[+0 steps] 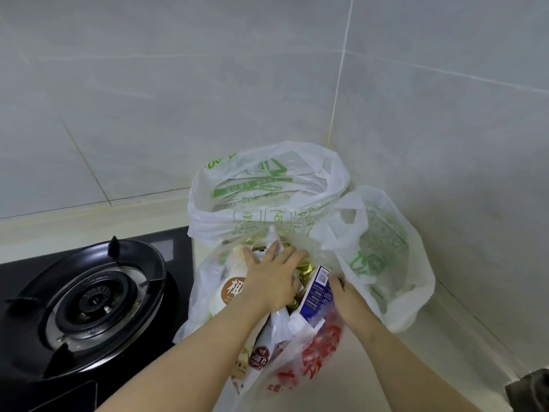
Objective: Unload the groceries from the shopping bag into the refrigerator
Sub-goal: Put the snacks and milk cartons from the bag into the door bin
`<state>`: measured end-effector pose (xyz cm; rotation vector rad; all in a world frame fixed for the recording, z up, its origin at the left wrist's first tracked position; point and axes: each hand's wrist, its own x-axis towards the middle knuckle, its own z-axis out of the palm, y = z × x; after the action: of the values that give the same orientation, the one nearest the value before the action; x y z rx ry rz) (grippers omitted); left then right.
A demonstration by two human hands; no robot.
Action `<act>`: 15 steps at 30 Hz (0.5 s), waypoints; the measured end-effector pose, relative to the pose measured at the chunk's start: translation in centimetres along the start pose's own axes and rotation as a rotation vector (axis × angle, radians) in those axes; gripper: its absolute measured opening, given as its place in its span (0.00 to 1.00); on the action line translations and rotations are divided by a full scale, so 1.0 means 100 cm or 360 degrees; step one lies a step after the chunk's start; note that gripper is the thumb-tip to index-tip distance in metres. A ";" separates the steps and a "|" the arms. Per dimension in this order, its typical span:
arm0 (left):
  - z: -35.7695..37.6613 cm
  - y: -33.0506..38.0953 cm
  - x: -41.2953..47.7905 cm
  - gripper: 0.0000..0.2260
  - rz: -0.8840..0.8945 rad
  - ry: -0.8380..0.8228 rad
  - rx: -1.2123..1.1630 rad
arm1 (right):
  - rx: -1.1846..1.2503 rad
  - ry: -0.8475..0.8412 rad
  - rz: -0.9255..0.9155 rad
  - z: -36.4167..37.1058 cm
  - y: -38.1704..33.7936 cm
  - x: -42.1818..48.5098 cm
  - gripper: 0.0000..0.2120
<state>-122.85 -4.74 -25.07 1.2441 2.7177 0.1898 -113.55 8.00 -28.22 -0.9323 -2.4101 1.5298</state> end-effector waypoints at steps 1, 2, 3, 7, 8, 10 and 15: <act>0.000 0.000 0.003 0.22 -0.0026 -0.0035 -0.0007 | -0.0002 -0.0048 0.0049 0.001 0.004 0.000 0.15; 0.000 0.001 0.005 0.22 -0.0049 -0.0057 0.0004 | -0.0016 -0.0053 0.0076 0.003 0.007 -0.001 0.16; 0.000 0.001 0.005 0.22 -0.0071 -0.0060 0.0022 | -0.0054 -0.0040 0.0099 0.006 0.008 -0.003 0.18; 0.003 0.001 -0.002 0.19 -0.0103 0.0097 0.0045 | -0.0382 0.0102 0.0075 0.011 -0.001 -0.017 0.21; 0.004 0.001 -0.005 0.18 -0.0109 0.0187 0.0000 | -0.0572 0.0221 -0.0043 0.011 -0.005 -0.021 0.19; 0.004 -0.003 -0.016 0.17 -0.0080 0.0468 -0.0022 | -0.0858 0.0454 -0.0297 0.014 -0.014 -0.033 0.09; 0.017 -0.021 -0.057 0.20 -0.0146 0.0663 0.0066 | -0.0953 0.0345 -0.0796 0.038 -0.028 -0.055 0.20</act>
<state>-120.46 -10.34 -26.65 1.2003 3.1354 0.4270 -111.96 1.12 -26.47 -0.4618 -2.6879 0.5212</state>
